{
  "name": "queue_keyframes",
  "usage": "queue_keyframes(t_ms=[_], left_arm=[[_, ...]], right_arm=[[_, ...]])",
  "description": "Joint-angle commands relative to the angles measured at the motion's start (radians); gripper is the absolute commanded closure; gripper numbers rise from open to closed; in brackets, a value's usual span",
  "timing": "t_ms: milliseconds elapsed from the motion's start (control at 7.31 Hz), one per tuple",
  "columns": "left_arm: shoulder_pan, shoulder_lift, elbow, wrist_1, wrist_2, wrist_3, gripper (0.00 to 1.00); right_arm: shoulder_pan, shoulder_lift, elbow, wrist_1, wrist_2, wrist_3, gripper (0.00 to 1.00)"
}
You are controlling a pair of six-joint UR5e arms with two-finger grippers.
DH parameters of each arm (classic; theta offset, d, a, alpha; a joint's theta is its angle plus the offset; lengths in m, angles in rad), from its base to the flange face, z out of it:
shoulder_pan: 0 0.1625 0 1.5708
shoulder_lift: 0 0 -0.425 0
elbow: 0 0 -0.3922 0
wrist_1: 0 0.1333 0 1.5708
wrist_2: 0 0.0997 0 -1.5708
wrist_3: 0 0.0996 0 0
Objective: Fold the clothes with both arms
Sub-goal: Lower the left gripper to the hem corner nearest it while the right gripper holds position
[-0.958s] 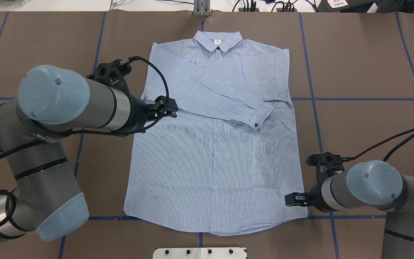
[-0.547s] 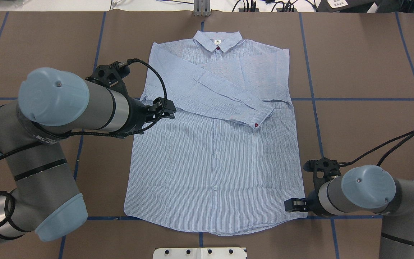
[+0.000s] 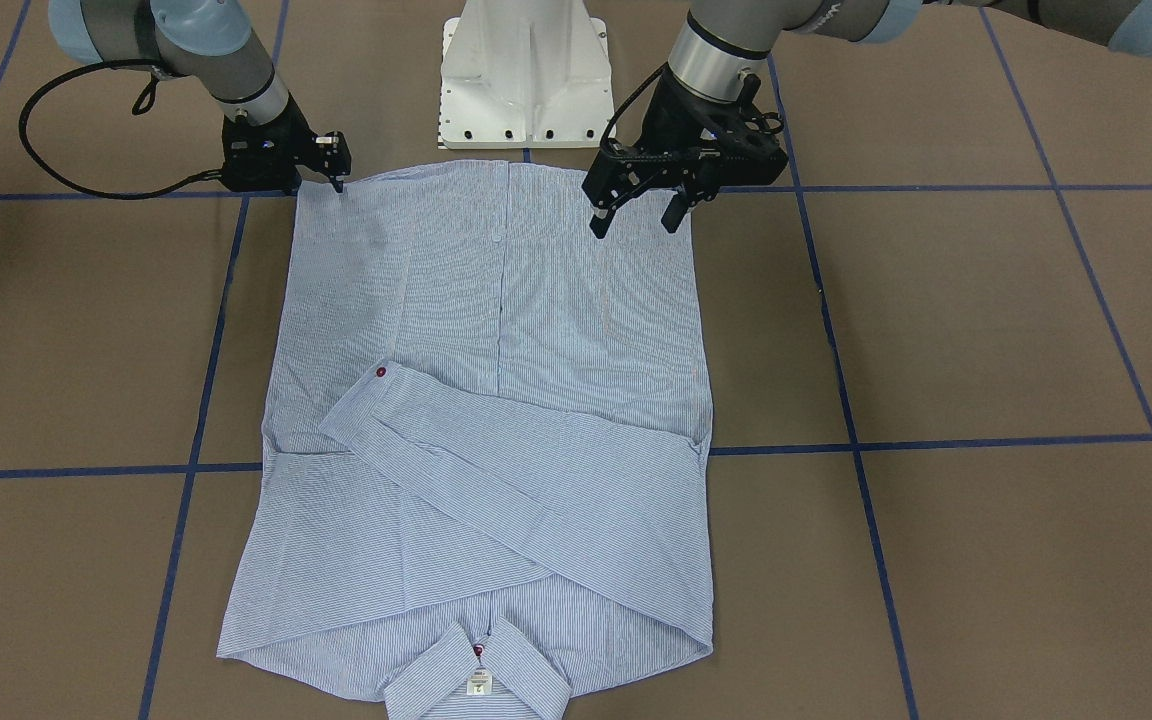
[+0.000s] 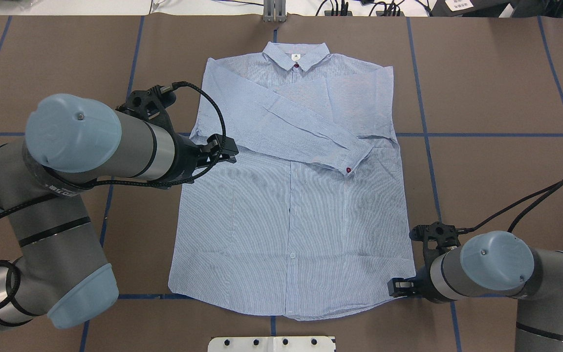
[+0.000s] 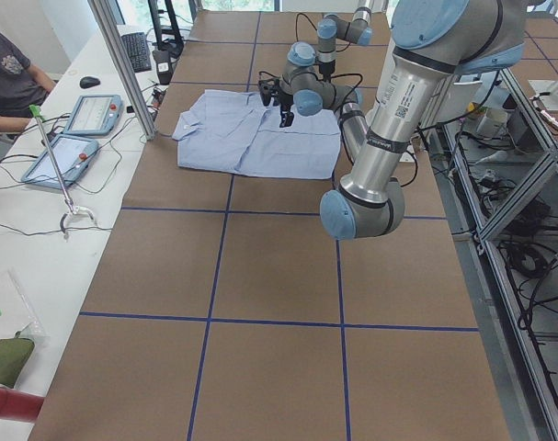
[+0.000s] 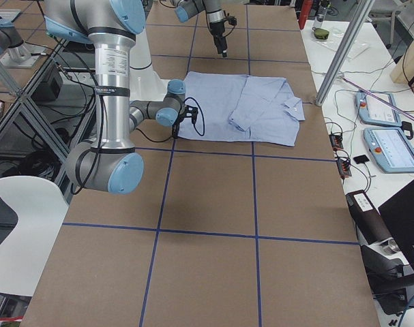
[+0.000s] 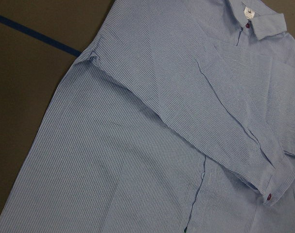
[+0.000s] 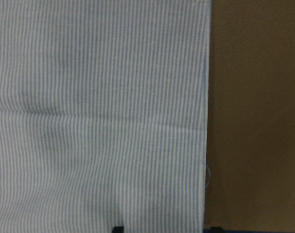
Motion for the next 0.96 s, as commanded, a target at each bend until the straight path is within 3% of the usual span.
queue_keyframes(t_ms=[0,411,547,684,821], left_arm=[[-0.001,0.000,0.000,0.000,0.000,0.000,0.00],[-0.001,0.000,0.000,0.000,0.002,0.001,0.00],[-0.003,0.000,0.000,0.000,0.002,0.001,0.00],[-0.003,0.000,0.000,0.000,0.002,0.000,0.00],[-0.003,0.000,0.000,0.000,0.002,0.001,0.00]], right_arm=[[0.001,-0.001,-0.003,-0.002,0.000,0.001,0.53],[0.004,-0.006,0.003,0.000,0.010,0.002,0.57],[0.004,-0.008,0.005,0.000,0.015,0.002,0.65],[0.004,-0.006,0.005,0.000,0.015,0.002,0.93],[0.004,-0.005,0.019,0.000,0.017,0.002,1.00]])
